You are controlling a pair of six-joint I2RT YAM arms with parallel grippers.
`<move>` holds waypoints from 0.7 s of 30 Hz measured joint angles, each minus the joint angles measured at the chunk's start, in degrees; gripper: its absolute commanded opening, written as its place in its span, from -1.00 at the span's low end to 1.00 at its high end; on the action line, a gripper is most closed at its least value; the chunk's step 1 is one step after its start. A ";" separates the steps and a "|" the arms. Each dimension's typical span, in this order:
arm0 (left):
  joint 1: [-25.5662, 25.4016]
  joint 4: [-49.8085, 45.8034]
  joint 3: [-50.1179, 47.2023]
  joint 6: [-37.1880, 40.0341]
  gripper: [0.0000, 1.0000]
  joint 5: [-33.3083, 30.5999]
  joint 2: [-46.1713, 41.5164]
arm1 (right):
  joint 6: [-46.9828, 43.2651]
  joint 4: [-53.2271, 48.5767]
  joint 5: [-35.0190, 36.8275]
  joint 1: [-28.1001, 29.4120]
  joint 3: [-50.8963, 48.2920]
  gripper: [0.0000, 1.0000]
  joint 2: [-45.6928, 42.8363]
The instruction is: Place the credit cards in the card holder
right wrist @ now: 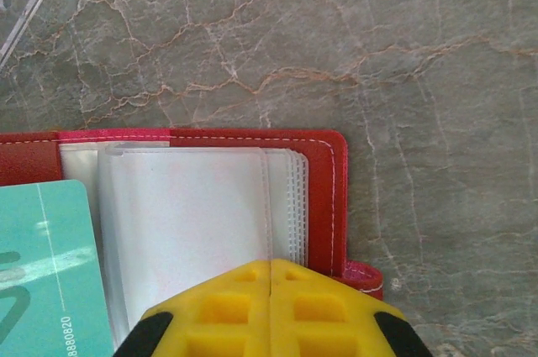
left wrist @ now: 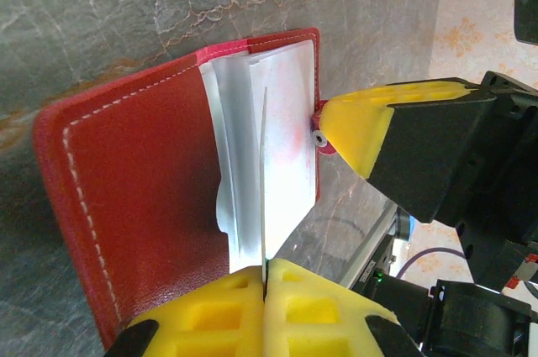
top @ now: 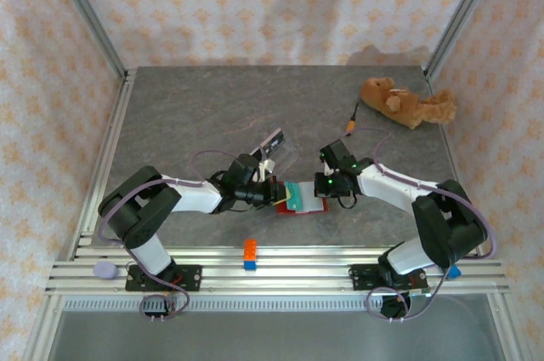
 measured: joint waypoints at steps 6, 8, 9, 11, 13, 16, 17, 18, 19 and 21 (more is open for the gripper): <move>0.00 -0.07 0.00 -0.02 -1.00 -0.24 0.00 | -0.17 0.00 -0.17 0.00 0.00 -1.00 0.00; 0.00 -0.33 0.00 0.02 -1.00 -0.46 0.00 | -0.22 0.00 -0.17 0.00 0.00 -1.00 0.02; 0.00 -0.63 0.02 0.24 -1.00 -0.57 0.00 | -0.22 0.02 -0.15 0.00 -0.04 -1.00 0.00; -0.02 -1.46 0.07 0.90 -1.00 -0.96 0.00 | -0.42 0.11 -0.20 0.00 -0.24 -1.00 0.00; -0.04 -1.99 0.09 1.29 -1.00 -1.22 0.00 | -0.44 0.17 -0.20 0.00 -0.39 -1.00 0.00; -0.04 -2.25 0.13 1.42 -1.00 -1.60 0.00 | -0.46 0.20 -0.35 0.00 -0.42 -1.00 0.00; -0.04 -2.29 0.13 1.42 -1.00 -1.75 0.00 | -0.46 0.20 -0.37 0.00 -0.42 -1.00 0.00; -0.04 -2.34 0.13 1.44 -1.00 -1.77 0.00 | -0.59 0.20 -0.37 0.00 -0.42 -1.00 0.00; -0.04 -2.40 0.15 1.44 -1.00 -1.77 0.00 | -0.61 0.20 -0.39 0.00 -0.42 -1.00 0.00; -0.04 -2.56 0.26 1.44 -1.00 -1.79 0.00 | -0.63 0.20 -0.55 0.00 -0.42 -1.00 0.00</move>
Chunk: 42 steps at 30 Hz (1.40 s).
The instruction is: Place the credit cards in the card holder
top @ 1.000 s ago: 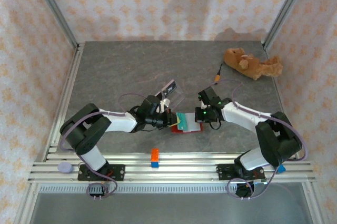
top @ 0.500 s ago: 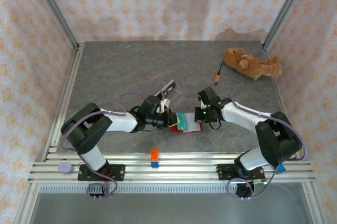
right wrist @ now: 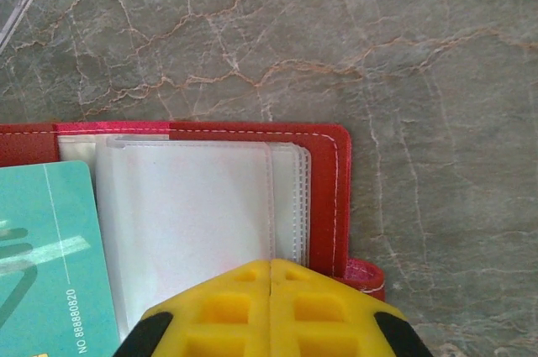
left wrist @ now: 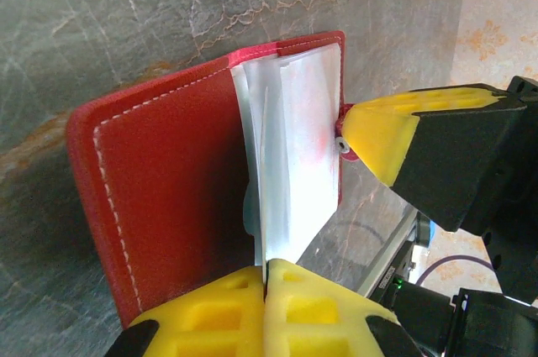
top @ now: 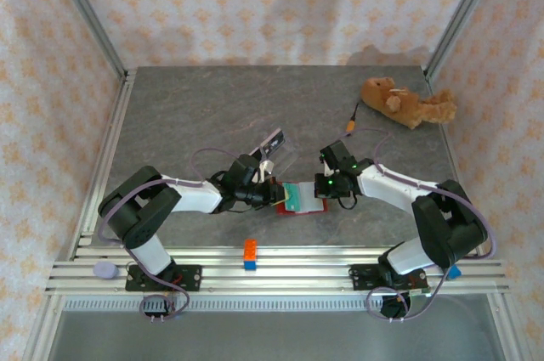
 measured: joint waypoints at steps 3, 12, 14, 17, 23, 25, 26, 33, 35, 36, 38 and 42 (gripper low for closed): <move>-0.11 -0.35 0.26 -0.13 -1.00 -0.42 0.09 | -0.02 0.39 -0.26 0.00 -0.22 -1.00 0.00; -0.11 1.25 1.77 -0.17 -1.00 -0.59 2.23 | -0.46 0.87 -2.23 0.00 -0.33 -1.00 0.00; -0.11 1.16 1.81 -0.15 -1.00 -0.59 2.23 | -0.66 0.87 -2.27 0.00 -0.33 -1.00 0.00; -0.11 0.79 2.16 -0.15 -1.00 -0.55 2.25 | -0.66 0.87 -2.38 0.00 -0.33 -1.00 0.00; -0.11 3.48 1.99 -1.31 -1.00 -0.33 3.10 | -0.63 1.16 -2.40 0.00 -0.68 -0.99 -0.11; -0.11 6.62 1.25 -2.73 -1.00 -0.24 3.52 | -0.63 1.18 -2.40 0.00 -0.68 -0.94 -0.11; -0.13 8.09 0.76 -3.30 -1.00 -0.15 3.69 | -0.63 1.18 -2.40 0.00 -0.68 -0.93 -0.11; -0.39 17.14 -2.34 -6.84 -1.00 -0.48 4.35 | -0.59 1.22 -2.32 0.00 -1.07 -0.73 -1.27; -0.39 18.27 -2.56 -7.34 -1.00 -0.61 4.63 | -0.33 1.22 -2.29 0.00 -1.33 -0.66 -1.68; -0.39 18.73 -2.56 -7.61 -1.00 -0.61 4.76 | -0.28 1.22 -2.21 0.00 -1.46 -0.64 -1.84; -0.39 19.10 -2.54 -7.74 -1.00 -0.63 4.98 | -0.35 1.20 -2.14 0.00 -1.62 -0.62 -2.05; -0.39 18.95 -2.54 -7.72 -1.00 -0.81 4.98 | -0.39 1.09 -2.03 0.00 -1.84 -0.64 -2.51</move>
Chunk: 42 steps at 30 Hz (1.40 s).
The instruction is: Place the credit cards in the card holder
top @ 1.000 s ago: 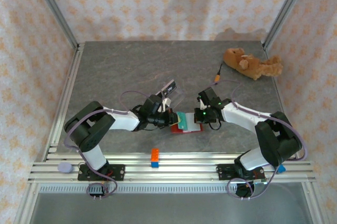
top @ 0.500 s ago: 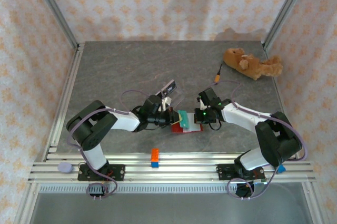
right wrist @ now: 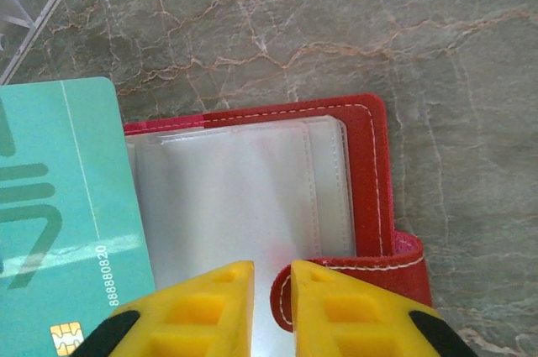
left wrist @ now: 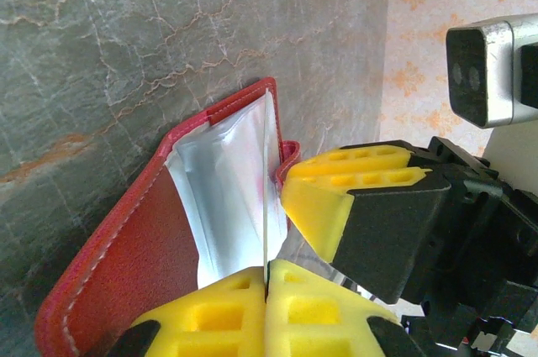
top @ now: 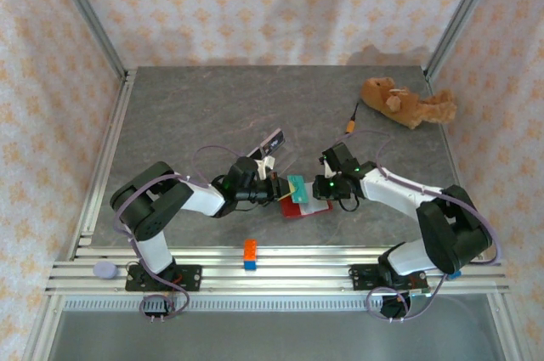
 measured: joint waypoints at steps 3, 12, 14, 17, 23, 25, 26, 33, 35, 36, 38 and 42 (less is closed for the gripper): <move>0.00 -0.42 -0.02 0.11 -1.00 -0.11 -0.11 | 0.00 0.00 0.09 0.00 -0.11 -0.71 -0.09; -0.11 -3.61 -0.20 0.24 -1.00 -1.31 -1.16 | -0.13 -1.09 1.53 0.00 -0.22 -0.97 -0.81; -0.11 -4.24 0.02 0.22 -1.00 -1.49 -1.22 | -0.17 -2.10 2.93 0.00 -0.04 -0.98 -0.90; -0.11 -6.12 0.17 0.00 -1.00 -1.68 -1.86 | -0.22 -4.26 6.19 0.00 0.61 -1.00 -0.94; -0.87 -15.21 1.25 0.11 -1.00 -3.37 -4.20 | 0.72 -7.76 12.85 0.00 1.73 -0.73 -2.54; -0.90 -18.18 1.57 0.11 -1.00 -3.69 -5.11 | 1.55 -8.87 14.91 -0.02 2.34 -0.26 -3.02; -0.90 -19.58 1.73 0.11 -1.00 -3.96 -5.51 | 1.73 -9.31 15.41 -0.02 2.73 -0.22 -3.13; -0.92 -24.74 3.08 0.26 -1.00 -4.55 -6.25 | 1.51 -10.36 8.81 -1.95 3.43 -0.03 -2.69; -0.90 -26.71 3.52 0.33 -1.00 -4.70 -6.75 | 1.16 -10.40 5.77 -2.56 3.41 0.04 -2.01; -0.90 -28.48 3.98 0.72 -1.00 -4.79 -7.10 | 1.09 -10.49 4.42 -2.80 3.43 0.07 -1.68; -0.90 -32.65 5.29 1.81 -1.00 -5.18 -7.78 | 0.83 -10.58 2.25 -3.19 3.41 0.09 -1.22; -0.90 -42.03 9.75 5.27 -1.00 -6.64 -9.88 | 0.85 -10.51 -0.92 -4.26 2.99 0.14 -1.07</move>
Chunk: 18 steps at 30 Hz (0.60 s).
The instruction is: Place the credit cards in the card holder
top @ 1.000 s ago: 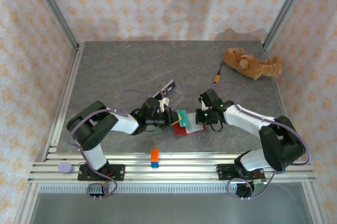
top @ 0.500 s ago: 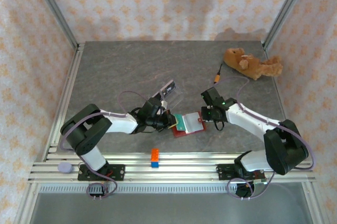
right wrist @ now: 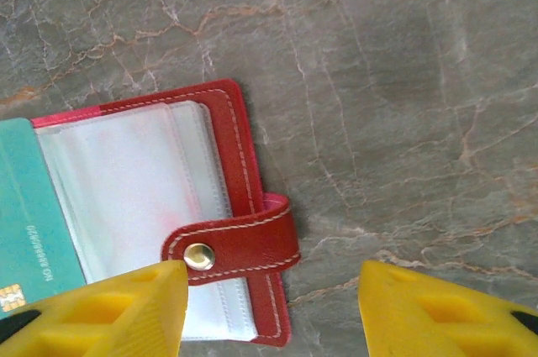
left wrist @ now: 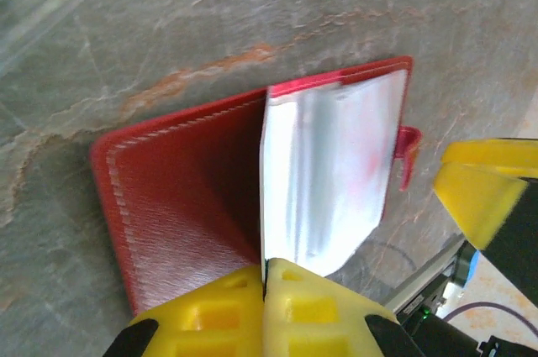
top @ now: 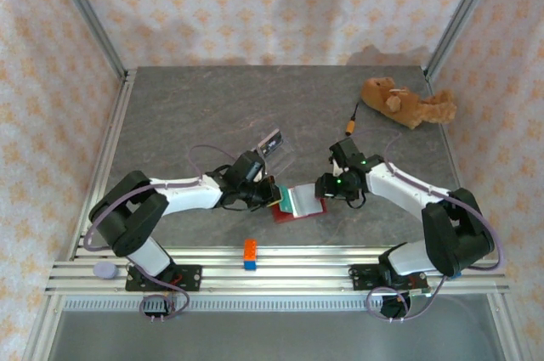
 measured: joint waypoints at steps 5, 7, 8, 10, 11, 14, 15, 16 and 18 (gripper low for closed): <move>0.00 -8.07 4.28 3.54 -1.00 -2.16 -4.24 | 0.02 0.24 -3.23 -2.21 -1.60 0.15 0.04; -0.02 -9.97 4.79 4.15 -1.00 -2.54 -5.95 | 0.02 0.61 -4.76 -2.67 -2.16 0.15 0.35; -0.15 -10.82 4.79 4.37 -1.00 -2.73 -6.64 | 0.02 1.07 -5.95 -2.67 -2.56 0.14 0.76; -0.74 -12.44 4.76 4.50 -1.00 -2.89 -7.58 | 0.04 2.16 -8.57 -2.64 -3.34 0.14 1.79; -1.14 -12.72 4.55 4.50 -1.00 -2.86 -7.91 | -0.02 2.67 -9.64 -2.64 -3.78 0.12 2.40; -2.03 -12.52 2.51 4.02 -1.00 -2.78 -8.72 | 0.24 3.15 -10.99 -3.37 -4.00 0.03 2.58; -2.25 -12.46 1.62 3.82 -1.00 -2.78 -8.94 | 0.26 3.28 -11.04 -3.43 -4.15 0.00 2.58; -2.47 -12.44 0.42 3.50 -1.00 -2.80 -9.11 | 0.31 3.43 -11.17 -3.56 -4.31 -0.03 2.58; -2.60 -12.41 -1.38 2.75 -1.00 -2.80 -9.18 | 0.35 3.63 -11.21 -3.67 -4.50 -0.07 2.58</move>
